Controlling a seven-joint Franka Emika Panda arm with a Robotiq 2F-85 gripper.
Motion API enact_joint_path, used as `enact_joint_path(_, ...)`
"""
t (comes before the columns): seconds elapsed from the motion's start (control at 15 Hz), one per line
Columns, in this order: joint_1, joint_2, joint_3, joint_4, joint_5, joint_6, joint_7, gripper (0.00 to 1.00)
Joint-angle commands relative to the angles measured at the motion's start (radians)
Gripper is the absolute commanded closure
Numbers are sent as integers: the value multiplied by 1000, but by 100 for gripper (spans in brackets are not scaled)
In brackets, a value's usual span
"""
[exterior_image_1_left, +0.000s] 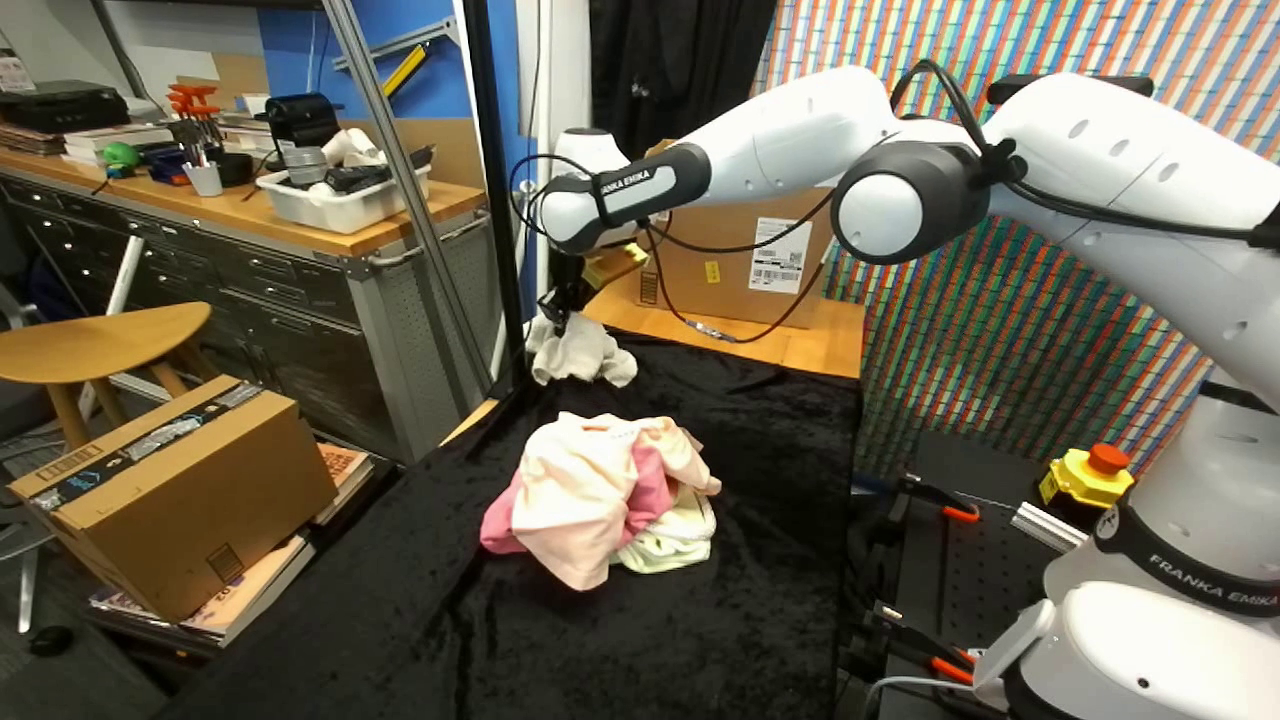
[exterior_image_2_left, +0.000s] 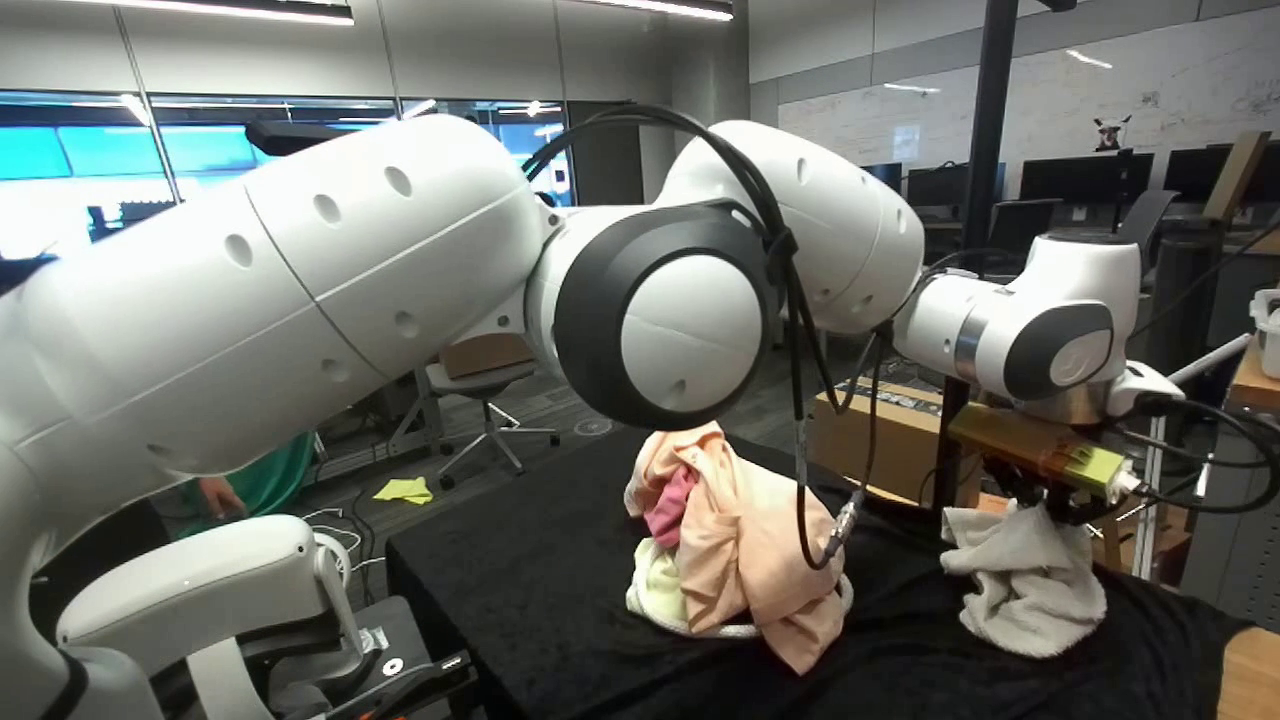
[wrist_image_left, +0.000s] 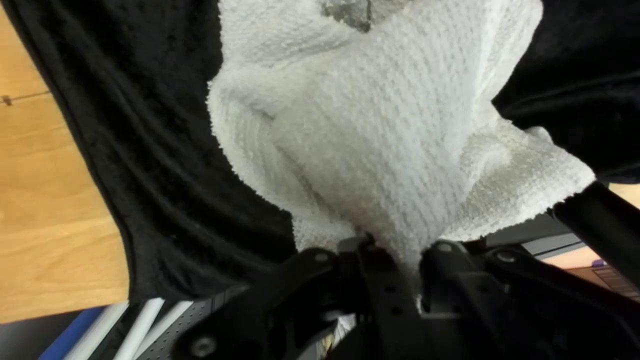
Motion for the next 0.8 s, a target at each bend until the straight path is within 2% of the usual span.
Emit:
enact_joint_path(0.0,-9,-109,4,-74,5,-17,-13,97)
enact_joint_path(0.27,-14,-244,12,-194,10,-18,-28,97)
enact_joint_path(0.73,-5,-514,20,-501,14,9,-1,97)
